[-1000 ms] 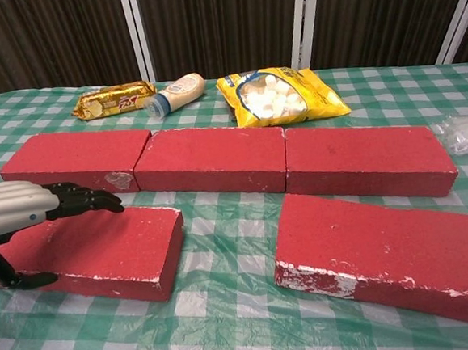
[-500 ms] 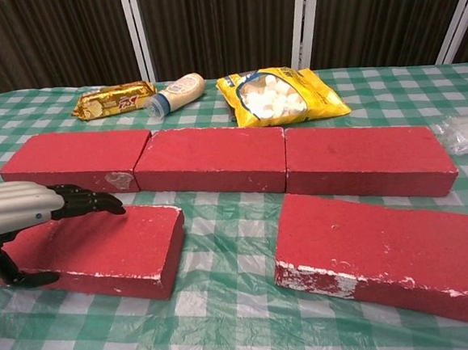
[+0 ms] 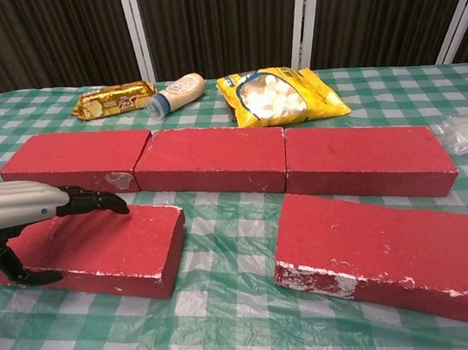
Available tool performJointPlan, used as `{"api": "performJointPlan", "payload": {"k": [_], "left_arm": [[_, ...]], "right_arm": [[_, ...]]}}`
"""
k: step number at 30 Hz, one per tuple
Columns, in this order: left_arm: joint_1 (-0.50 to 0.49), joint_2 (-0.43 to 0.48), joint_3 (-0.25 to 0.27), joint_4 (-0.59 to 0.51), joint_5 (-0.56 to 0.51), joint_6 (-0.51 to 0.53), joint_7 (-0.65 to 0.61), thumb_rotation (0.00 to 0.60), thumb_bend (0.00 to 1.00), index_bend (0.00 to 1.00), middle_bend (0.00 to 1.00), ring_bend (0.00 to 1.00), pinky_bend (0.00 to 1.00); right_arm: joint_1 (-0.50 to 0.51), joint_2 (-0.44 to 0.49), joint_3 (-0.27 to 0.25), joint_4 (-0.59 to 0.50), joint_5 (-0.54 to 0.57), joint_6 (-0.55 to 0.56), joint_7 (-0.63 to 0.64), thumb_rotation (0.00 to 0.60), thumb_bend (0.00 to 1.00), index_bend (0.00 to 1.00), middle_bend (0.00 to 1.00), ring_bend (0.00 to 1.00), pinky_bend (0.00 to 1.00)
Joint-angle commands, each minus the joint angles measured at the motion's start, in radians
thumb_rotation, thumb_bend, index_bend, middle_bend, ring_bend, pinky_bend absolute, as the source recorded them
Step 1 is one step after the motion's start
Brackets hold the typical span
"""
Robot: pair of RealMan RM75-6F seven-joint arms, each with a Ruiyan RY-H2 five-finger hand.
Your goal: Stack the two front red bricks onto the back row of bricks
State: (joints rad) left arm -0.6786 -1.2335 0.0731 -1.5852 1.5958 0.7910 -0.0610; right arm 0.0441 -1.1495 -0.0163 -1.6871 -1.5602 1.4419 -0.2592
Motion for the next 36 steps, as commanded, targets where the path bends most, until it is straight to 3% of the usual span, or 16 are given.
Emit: {"api": "performJointPlan", "payload": {"k": [1, 13, 36], "left_arm": [[-0.013, 0.007, 0.001, -0.003, -0.003, -0.01, -0.025, 0.6, 0.33, 0.0, 0.0, 0.0, 0.0], [-0.037, 0.016, 0.009, -0.002, -0.005, -0.022, -0.074, 0.6, 0.34, 0.0, 0.0, 0.0, 0.0], [-0.077, 0.02, 0.005, 0.002, -0.086, -0.102, -0.042, 0.6, 0.34, 0.0, 0.0, 0.0, 0.0]], "right_arm": [[0.0, 0.0, 0.0, 0.0, 0.0, 0.0, 0.0, 0.6, 0.09, 0.0, 0.0, 0.0, 0.0], [0.001, 0.0, -0.001, -0.004, 0.002, -0.001, -0.002, 0.6, 0.09, 0.0, 0.0, 0.0, 0.0], [0.005, -0.005, -0.001, -0.002, 0.005, -0.007, -0.009, 0.6, 0.09, 0.0, 0.0, 0.0, 0.0]]}}
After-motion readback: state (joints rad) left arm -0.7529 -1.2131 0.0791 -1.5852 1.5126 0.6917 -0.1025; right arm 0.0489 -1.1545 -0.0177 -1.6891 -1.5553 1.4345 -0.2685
